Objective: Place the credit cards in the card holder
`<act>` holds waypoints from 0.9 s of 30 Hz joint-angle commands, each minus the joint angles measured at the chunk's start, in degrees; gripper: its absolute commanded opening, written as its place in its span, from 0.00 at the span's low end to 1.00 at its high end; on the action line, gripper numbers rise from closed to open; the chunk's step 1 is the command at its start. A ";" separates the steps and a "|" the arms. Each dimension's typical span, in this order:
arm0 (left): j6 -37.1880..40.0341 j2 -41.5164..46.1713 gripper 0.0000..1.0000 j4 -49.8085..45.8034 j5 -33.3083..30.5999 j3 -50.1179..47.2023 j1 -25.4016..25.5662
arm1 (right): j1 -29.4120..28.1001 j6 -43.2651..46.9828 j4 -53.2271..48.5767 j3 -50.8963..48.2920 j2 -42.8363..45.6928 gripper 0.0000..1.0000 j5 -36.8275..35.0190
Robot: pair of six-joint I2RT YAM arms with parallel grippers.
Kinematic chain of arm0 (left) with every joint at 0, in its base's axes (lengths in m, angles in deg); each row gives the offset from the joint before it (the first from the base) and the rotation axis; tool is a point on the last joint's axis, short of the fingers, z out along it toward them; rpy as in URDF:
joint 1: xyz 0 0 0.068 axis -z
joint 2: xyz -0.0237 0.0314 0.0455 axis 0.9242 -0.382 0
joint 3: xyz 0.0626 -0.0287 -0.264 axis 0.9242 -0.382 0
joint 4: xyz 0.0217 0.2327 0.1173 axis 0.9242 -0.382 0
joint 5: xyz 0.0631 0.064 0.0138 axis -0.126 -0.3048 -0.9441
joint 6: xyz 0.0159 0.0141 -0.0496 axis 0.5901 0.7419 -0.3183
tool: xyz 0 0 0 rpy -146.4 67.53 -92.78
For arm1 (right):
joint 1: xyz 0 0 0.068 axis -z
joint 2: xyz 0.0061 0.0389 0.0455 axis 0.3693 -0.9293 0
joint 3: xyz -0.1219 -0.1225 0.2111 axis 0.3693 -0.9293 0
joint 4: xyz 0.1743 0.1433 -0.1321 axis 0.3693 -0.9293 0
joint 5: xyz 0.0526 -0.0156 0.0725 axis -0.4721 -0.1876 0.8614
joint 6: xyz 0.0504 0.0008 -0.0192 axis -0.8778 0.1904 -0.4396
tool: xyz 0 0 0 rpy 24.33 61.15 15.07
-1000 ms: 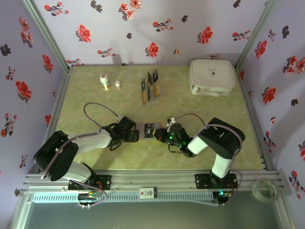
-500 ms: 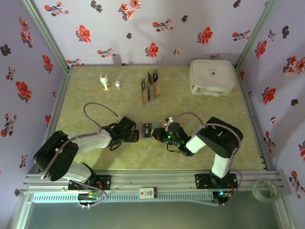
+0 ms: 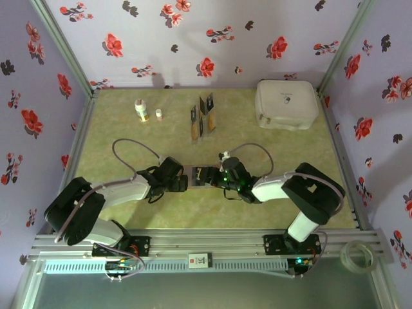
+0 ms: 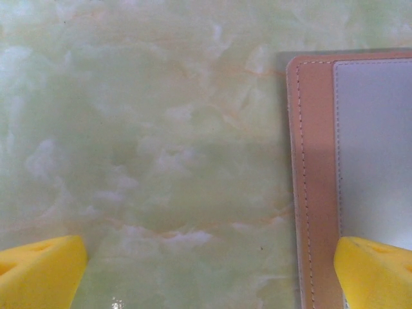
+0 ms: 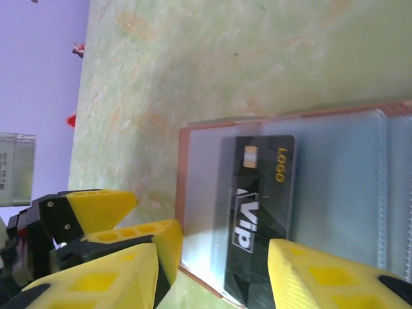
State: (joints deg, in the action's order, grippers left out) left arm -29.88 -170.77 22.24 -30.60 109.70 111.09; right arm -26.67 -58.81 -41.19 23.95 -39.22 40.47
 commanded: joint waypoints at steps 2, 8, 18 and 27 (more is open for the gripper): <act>-0.96 2.09 1.00 -3.31 -0.31 -0.22 -1.55 | -0.16 8.19 -17.91 6.40 4.21 0.49 -2.64; -0.53 3.89 1.00 -4.12 -0.17 -0.14 -4.40 | 0.20 15.73 -38.91 17.36 2.14 0.32 -5.69; 2.48 3.25 1.00 -3.28 0.29 1.11 -5.20 | 0.28 20.57 -49.05 25.12 -3.38 0.00 -8.78; 3.21 1.12 1.00 -1.52 1.49 1.04 -5.25 | 0.29 20.85 -49.50 26.81 -7.13 0.00 -8.99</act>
State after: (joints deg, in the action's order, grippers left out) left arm -27.89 -168.56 19.86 -29.58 109.72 106.26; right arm -26.60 -39.23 -89.12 48.93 -45.01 32.93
